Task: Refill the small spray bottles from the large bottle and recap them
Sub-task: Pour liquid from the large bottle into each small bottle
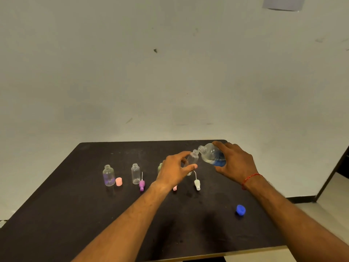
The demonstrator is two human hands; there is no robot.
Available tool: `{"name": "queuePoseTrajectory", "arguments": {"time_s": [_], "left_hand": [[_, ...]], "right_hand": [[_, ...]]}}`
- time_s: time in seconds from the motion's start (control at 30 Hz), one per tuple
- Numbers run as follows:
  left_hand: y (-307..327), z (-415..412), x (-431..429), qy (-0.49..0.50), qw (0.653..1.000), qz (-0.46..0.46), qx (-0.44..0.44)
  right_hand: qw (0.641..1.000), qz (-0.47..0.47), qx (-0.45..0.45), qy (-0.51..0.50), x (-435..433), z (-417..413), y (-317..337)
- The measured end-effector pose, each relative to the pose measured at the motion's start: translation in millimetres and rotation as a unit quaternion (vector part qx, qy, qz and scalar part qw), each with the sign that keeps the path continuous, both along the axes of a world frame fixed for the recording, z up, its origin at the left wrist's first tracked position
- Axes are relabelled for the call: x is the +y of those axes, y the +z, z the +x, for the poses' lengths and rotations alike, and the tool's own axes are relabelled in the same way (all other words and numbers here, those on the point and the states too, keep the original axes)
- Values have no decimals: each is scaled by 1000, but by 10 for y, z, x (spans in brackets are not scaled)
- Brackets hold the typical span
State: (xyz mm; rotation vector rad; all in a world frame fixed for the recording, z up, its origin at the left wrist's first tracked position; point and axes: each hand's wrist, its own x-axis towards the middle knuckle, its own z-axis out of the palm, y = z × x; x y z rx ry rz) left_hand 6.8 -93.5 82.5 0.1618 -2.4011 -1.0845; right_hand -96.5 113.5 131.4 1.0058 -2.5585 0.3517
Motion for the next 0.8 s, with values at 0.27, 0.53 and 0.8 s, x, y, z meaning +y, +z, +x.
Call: {"name": "queuePoseTrajectory", "arguments": {"time_s": [0.27,0.53,0.8], "left_hand": [[-2,-15,16,-2,1000,9,7],[-10,-31,49,-10,999,35,8],[-12,-44,65,-6,999,33,8]], "right_hand": [[999,23,42,8,49,11,83],[997,43,71,4,80,20,129],[994,63,94,-4,96,18,179]]}}
